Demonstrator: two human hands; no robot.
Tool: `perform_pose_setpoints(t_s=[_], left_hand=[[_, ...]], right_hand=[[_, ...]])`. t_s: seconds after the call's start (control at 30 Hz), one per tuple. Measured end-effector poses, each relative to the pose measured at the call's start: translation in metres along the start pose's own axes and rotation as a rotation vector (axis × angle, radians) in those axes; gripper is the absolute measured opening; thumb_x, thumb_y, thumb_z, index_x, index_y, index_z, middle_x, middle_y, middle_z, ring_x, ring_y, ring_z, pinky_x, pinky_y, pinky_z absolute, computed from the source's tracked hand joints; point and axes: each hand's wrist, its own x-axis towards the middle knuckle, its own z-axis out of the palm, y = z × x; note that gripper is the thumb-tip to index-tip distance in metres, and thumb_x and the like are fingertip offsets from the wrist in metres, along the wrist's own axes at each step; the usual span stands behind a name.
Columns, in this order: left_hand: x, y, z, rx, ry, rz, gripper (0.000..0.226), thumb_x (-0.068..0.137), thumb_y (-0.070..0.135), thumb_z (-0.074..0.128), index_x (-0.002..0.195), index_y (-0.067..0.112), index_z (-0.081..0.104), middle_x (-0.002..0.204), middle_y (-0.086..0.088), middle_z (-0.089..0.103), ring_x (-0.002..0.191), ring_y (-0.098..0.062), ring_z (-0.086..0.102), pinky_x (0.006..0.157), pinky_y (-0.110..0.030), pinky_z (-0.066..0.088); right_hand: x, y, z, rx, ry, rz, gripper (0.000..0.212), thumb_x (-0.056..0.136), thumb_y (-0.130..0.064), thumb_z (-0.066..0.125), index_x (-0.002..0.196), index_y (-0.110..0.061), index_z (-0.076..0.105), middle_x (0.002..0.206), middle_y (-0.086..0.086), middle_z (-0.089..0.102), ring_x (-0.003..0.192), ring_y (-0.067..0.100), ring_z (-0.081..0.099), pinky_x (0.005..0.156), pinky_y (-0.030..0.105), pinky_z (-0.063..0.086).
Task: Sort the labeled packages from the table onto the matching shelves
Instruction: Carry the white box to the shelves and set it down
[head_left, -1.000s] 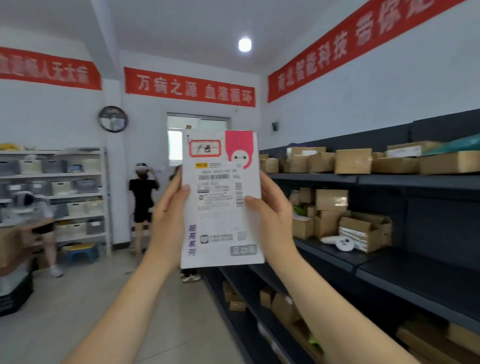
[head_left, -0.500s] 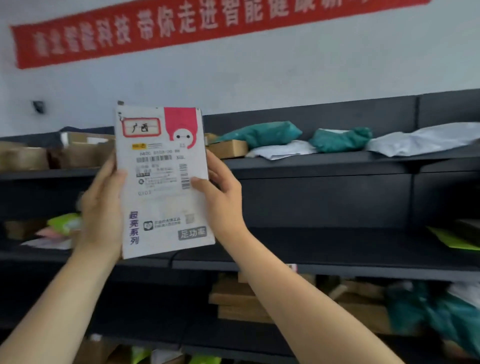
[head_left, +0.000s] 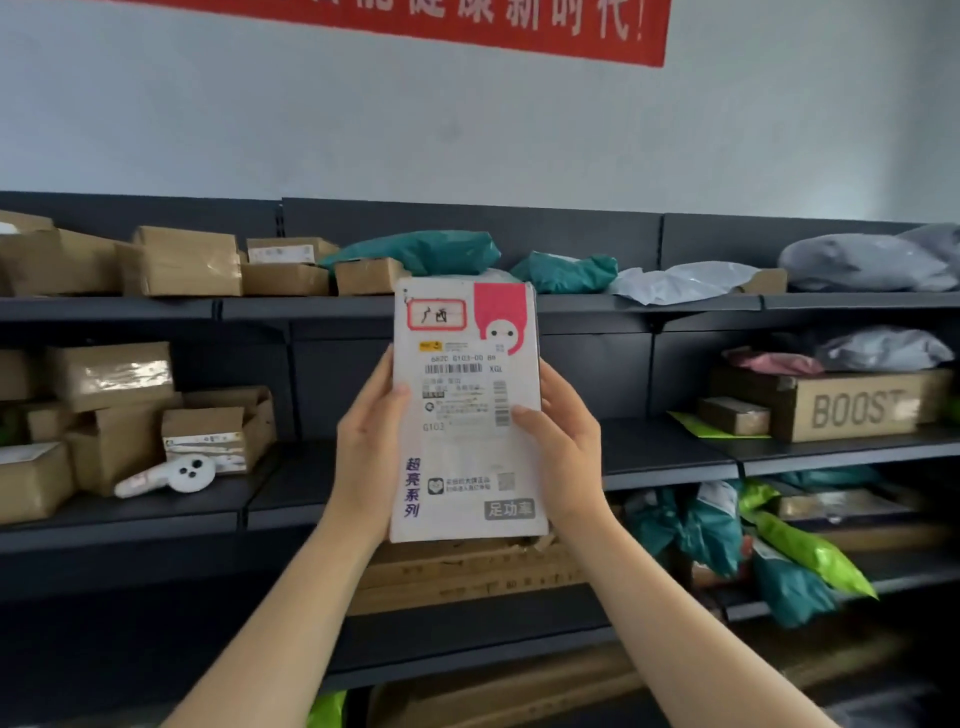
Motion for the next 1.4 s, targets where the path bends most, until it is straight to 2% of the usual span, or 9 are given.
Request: perform_pose_setpoints(t_s=[0.1, 0.27, 0.5, 0.6, 0.73, 0.8, 0.97, 1.2, 1.4], left_hand=[[-0.016, -0.017, -0.004, -0.054, 0.006, -0.104, 0.042, 0.100, 0.015, 0.037, 0.139, 0.028, 0.047, 0.129, 0.002, 0.065, 0.117, -0.016, 0.063, 0.095, -0.042, 0.052], [-0.024, -0.045, -0.008, -0.051, 0.053, -0.252, 0.036, 0.100, 0.015, 0.037, 0.119, 0.037, 0.059, 0.108, 0.012, 0.073, 0.099, -0.010, 0.070, 0.070, -0.024, 0.058], [0.024, -0.102, -0.003, 0.027, 0.215, -0.458, 0.027, 0.097, 0.023, 0.046, 0.124, 0.022, 0.047, 0.112, -0.007, 0.066, 0.095, -0.025, 0.068, 0.068, -0.034, 0.056], [0.059, -0.128, 0.004, 0.024, 0.241, -0.507, 0.025, 0.098, 0.025, 0.045, 0.122, 0.020, 0.047, 0.107, -0.008, 0.066, 0.087, -0.023, 0.068, 0.062, -0.033, 0.055], [0.113, -0.160, 0.012, 0.052, 0.246, -0.566, 0.027, 0.098, 0.028, 0.045, 0.122, 0.017, 0.050, 0.093, -0.007, 0.066, 0.070, -0.018, 0.066, 0.050, -0.029, 0.051], [0.136, -0.174, 0.014, 0.023, 0.257, -0.610, 0.029, 0.097, 0.028, 0.045, 0.121, 0.014, 0.054, 0.088, -0.008, 0.066, 0.071, -0.020, 0.065, 0.054, -0.030, 0.051], [0.182, -0.205, 0.018, 0.031, 0.259, -0.608, 0.027, 0.097, 0.028, 0.045, 0.112, 0.014, 0.063, 0.091, -0.009, 0.070, 0.082, -0.024, 0.066, 0.069, -0.035, 0.053], [0.229, -0.245, 0.011, 0.068, 0.300, -0.649, 0.028, 0.097, 0.035, 0.045, 0.089, 0.018, 0.066, 0.076, -0.006, 0.070, 0.076, -0.023, 0.066, 0.081, -0.038, 0.051], [0.264, -0.278, -0.003, 0.072, 0.253, -0.727, 0.039, 0.097, 0.048, 0.041, 0.087, 0.019, 0.066, 0.073, -0.007, 0.071, 0.080, -0.027, 0.067, 0.087, -0.040, 0.050]], right_hand=[[-0.019, 0.015, -0.006, -0.049, 0.039, 0.069, 0.052, 0.079, -0.014, 0.061, 0.131, -0.019, 0.058, 0.120, 0.011, 0.069, 0.108, 0.035, 0.067, 0.087, 0.056, 0.055], [-0.027, 0.038, -0.012, -0.123, 0.078, 0.207, 0.055, 0.076, -0.018, 0.062, 0.130, -0.021, 0.056, 0.118, 0.008, 0.070, 0.102, 0.029, 0.070, 0.085, 0.053, 0.058], [0.025, 0.073, -0.032, -0.178, 0.081, 0.366, 0.033, 0.090, -0.006, 0.058, 0.116, -0.027, 0.058, 0.111, 0.003, 0.071, 0.093, 0.023, 0.072, 0.080, 0.042, 0.061], [0.066, 0.096, -0.044, -0.165, 0.082, 0.427, 0.030, 0.090, -0.007, 0.058, 0.107, -0.033, 0.059, 0.106, 0.000, 0.072, 0.091, 0.022, 0.072, 0.081, 0.043, 0.061], [0.125, 0.128, -0.059, -0.110, 0.083, 0.516, 0.030, 0.090, -0.009, 0.058, 0.115, -0.026, 0.060, 0.104, 0.001, 0.071, 0.091, 0.025, 0.072, 0.083, 0.048, 0.059], [0.153, 0.143, -0.066, -0.080, 0.073, 0.571, 0.027, 0.090, -0.009, 0.058, 0.110, -0.026, 0.059, 0.101, 0.002, 0.070, 0.091, 0.025, 0.072, 0.081, 0.046, 0.060], [0.212, 0.175, -0.079, 0.009, 0.093, 0.679, 0.042, 0.084, -0.008, 0.061, 0.125, -0.015, 0.059, 0.108, 0.013, 0.072, 0.093, 0.032, 0.072, 0.083, 0.050, 0.059], [0.262, 0.206, -0.079, -0.009, 0.067, 0.698, 0.022, 0.085, -0.007, 0.059, 0.106, -0.009, 0.067, 0.103, 0.017, 0.072, 0.090, 0.033, 0.071, 0.082, 0.045, 0.058], [0.292, 0.233, -0.074, -0.112, 0.102, 0.713, 0.005, 0.088, -0.010, 0.059, 0.086, -0.012, 0.063, 0.094, 0.016, 0.070, 0.084, 0.031, 0.067, 0.089, 0.048, 0.056]])
